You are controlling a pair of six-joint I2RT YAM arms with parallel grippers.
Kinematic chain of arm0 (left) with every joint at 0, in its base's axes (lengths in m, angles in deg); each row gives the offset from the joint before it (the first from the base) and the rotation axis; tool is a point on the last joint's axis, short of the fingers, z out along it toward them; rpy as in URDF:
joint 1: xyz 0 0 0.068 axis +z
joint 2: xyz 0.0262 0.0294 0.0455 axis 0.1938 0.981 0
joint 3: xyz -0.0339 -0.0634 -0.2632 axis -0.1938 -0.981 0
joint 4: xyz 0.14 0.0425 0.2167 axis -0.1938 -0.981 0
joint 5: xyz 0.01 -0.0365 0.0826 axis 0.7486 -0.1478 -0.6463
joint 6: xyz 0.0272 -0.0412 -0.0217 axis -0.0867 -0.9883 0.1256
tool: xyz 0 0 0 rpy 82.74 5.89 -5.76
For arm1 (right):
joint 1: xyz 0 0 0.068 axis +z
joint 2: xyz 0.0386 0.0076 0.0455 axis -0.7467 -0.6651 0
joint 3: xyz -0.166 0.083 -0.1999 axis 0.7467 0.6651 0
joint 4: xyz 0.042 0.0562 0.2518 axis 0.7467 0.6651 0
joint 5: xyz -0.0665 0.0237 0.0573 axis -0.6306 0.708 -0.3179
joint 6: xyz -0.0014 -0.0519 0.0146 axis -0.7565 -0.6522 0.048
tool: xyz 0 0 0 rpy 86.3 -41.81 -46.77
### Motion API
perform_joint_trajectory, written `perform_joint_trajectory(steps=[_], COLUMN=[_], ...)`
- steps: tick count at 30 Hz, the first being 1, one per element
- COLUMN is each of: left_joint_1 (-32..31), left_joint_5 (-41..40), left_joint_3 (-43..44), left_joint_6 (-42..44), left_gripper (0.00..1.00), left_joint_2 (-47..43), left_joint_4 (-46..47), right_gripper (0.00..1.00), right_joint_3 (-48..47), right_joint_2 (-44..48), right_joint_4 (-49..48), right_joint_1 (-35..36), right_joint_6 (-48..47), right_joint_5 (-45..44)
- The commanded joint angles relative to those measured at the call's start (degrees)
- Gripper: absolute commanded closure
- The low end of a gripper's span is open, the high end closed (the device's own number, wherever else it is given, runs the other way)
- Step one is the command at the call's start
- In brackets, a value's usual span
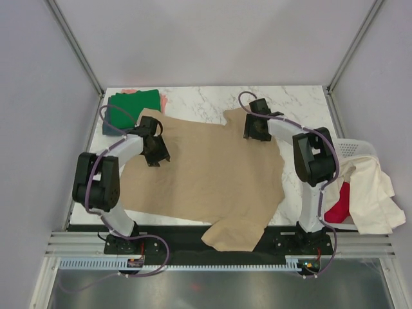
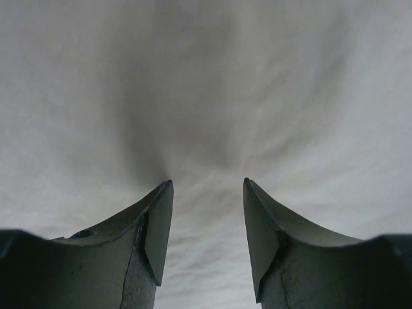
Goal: Fold and stack the t-shirts
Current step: Flatten the tshirt out
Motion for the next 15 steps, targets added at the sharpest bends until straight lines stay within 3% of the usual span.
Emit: perform_joint_trajectory(steps=[1,7,10,15], left_joint_1=[-0.2,-0.2,-0.2,-0.2], left_joint_5=[-2.6,0.9,2.2,6.3], left_joint_3=[5.8,16.4,22.5,31.7], left_joint_6=[-3.4,-5.8,-5.9,-5.1], left_gripper=[0.45,0.46,0.46,0.46], left_joint_2=[7.8,16.7,21.0,26.4], left_joint_4=[2.6,3.7,3.8,1.1], right_gripper=[0.29,0.30,0.30,0.29], right_joint_3=[-6.6,-25.8,-40.1,-53.5], right_joint_2=[-9.2,-22.9,-29.6,-36.4], right_joint_4=[2.0,7.4,9.9,12.3], right_joint_1=[-4.3,-8.8,-9.9,-10.3], right_joint_6=[-0.1,-0.1,0.1,-0.6], right_joint_5=[0.0,3.0,4.4,6.1])
